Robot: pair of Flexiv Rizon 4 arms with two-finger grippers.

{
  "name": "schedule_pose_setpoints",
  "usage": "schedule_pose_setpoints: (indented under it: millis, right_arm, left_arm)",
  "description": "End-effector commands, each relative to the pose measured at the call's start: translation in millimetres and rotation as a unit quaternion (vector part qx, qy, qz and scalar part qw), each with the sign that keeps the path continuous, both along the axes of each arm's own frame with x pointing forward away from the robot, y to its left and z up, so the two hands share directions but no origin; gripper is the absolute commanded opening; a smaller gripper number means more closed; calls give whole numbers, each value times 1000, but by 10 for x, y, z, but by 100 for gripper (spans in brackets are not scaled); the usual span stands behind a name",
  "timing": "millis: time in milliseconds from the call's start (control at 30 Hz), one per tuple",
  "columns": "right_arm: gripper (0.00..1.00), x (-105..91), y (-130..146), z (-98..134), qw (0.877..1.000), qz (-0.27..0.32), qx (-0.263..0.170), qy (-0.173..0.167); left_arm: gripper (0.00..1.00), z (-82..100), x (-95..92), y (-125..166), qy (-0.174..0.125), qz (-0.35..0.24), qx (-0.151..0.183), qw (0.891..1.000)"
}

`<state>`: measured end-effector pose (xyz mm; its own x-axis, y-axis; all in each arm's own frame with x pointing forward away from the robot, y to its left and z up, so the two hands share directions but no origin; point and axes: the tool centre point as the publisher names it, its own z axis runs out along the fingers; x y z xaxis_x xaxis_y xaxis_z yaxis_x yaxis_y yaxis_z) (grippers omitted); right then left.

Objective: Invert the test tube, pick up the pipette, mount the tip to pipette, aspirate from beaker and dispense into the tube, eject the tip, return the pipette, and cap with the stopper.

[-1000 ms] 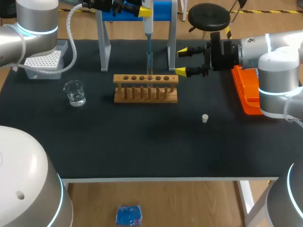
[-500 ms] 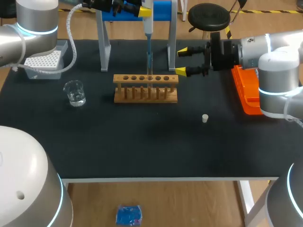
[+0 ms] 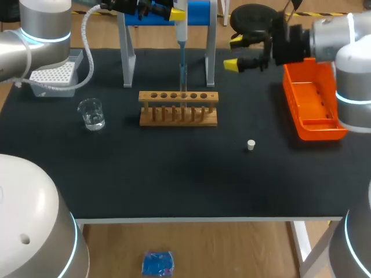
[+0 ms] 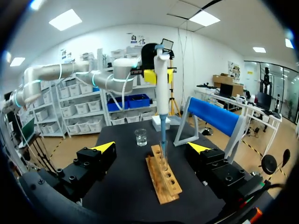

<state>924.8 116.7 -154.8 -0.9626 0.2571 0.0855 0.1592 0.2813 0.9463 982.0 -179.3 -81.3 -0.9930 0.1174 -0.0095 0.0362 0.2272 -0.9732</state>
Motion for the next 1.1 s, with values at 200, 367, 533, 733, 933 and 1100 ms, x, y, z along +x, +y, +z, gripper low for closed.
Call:
schedule_pose_setpoints:
  millis: [200, 367, 533, 733, 933, 1100]
  right_arm:
    - [100, -9, 0, 754, 999, -41, -11, -1]
    - [100, 115, 120, 1057, 998, -52, -16, -17]
    - [100, 207, 277, 1298, 998, -52, -18, -32]
    - [100, 260, 421, 1451, 997, -53, -24, -43]
    - [100, 299, 497, 1512, 997, -58, -31, -44]
    - [100, 299, 497, 1512, 997, -58, -31, -44]
  left_arm:
    - [0, 7, -18, -3, -1, 2, 1, 1000]
    - [0, 7, -18, -3, -1, 2, 1, 1000]
    - [0, 7, -18, -3, -1, 2, 1, 1000]
    - [0, 7, -18, -3, -1, 2, 1, 1000]
    - [0, 7, -18, -3, -1, 2, 1, 1000]
    - [0, 7, -18, -3, -1, 2, 1, 1000]
